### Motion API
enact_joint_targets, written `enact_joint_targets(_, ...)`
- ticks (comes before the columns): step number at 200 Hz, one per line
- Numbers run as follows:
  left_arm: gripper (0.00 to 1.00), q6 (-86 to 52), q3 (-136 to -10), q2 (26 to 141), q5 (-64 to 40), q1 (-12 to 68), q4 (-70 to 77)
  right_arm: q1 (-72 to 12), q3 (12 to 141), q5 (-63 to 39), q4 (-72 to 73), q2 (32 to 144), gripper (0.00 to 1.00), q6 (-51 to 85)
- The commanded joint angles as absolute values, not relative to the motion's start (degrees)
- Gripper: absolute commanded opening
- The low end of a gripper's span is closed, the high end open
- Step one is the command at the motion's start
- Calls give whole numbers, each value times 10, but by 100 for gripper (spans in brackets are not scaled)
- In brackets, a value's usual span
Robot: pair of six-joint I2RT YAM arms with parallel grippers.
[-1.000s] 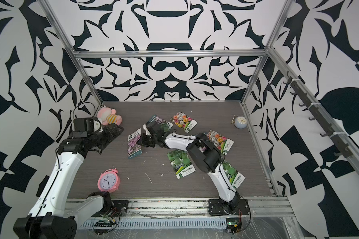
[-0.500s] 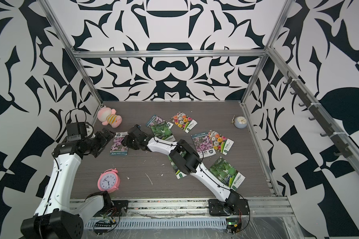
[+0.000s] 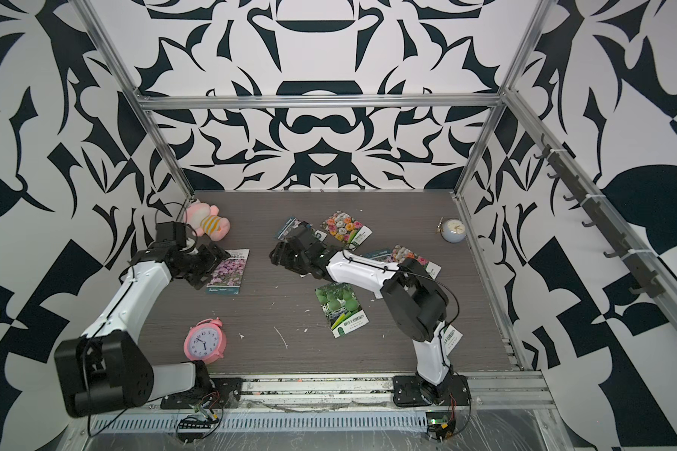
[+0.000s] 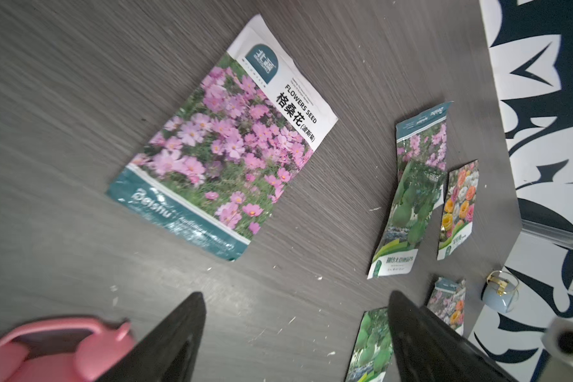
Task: Arrange the seed packets in a row
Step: Move the seed packet to the center of the board.
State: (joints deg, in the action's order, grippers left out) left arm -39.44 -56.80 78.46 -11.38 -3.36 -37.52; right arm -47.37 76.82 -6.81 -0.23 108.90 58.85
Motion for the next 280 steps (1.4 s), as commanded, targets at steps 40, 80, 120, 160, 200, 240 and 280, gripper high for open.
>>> enact_joint_targets(40, 84, -294, -728, 1005, 168, 104, -498, -427, 652, -50, -19, 996, 73, 528)
enact_joint_targets(80, 73, -166, -792, 1082, 168, 108, -579, -404, 609, -46, -11, 957, 73, 528)
enact_joint_targets(120, 69, -57, -769, 1085, 150, 108, -555, -391, 601, -50, -6, 941, 73, 521)
enact_joint_targets(160, 58, -42, -751, 1106, 175, 108, -511, -378, 591, -62, 4, 930, 76, 521)
enact_joint_targets(200, 52, -38, -743, 1117, 195, 106, -497, -376, 575, -60, 13, 917, 76, 529)
enact_joint_targets(240, 49, -27, -750, 1147, 186, 85, -498, -375, 567, -62, 14, 915, 76, 529)
enact_joint_targets(280, 49, -3, -749, 1157, 155, 47, -503, -375, 551, -63, 24, 906, 76, 533)
